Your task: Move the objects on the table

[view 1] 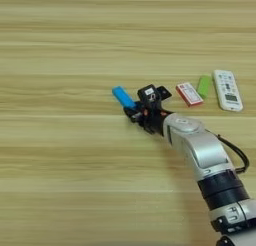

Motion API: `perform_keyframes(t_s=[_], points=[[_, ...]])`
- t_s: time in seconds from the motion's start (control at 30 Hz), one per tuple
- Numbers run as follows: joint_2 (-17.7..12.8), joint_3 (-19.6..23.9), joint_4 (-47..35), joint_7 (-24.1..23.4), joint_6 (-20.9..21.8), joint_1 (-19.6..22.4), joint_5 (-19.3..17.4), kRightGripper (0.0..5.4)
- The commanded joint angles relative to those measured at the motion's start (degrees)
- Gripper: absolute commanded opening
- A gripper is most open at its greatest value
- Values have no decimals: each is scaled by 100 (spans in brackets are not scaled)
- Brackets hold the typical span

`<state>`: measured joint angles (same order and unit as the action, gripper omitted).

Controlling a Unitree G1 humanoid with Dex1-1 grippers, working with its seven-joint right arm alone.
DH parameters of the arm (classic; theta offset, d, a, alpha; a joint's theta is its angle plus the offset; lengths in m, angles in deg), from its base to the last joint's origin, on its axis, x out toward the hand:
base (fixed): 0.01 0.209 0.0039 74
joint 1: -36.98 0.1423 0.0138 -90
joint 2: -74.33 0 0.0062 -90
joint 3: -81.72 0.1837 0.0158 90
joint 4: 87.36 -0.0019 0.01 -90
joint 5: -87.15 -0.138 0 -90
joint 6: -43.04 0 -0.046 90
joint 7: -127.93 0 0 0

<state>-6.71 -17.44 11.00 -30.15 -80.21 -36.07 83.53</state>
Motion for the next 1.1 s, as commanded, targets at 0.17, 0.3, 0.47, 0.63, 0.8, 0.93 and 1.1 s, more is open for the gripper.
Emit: perform_keyframes(t_s=[0.17, 0.3, 0.47, 0.63, 0.8, 0.93, 1.1], points=[[-47, 40, -190, -15, 71, 248, 6, 142], [-51, 57, -189, -18, 85, 254, 3, 142], [-55, 71, -193, -18, 95, 253, -1, 142], [-59, 80, -198, -19, 106, 251, -2, 142], [-60, 83, -198, -16, 112, 251, -2, 142], [-59, 84, -202, -15, 108, 252, -2, 142], [-55, 85, -210, -17, 102, 254, -2, 142]])
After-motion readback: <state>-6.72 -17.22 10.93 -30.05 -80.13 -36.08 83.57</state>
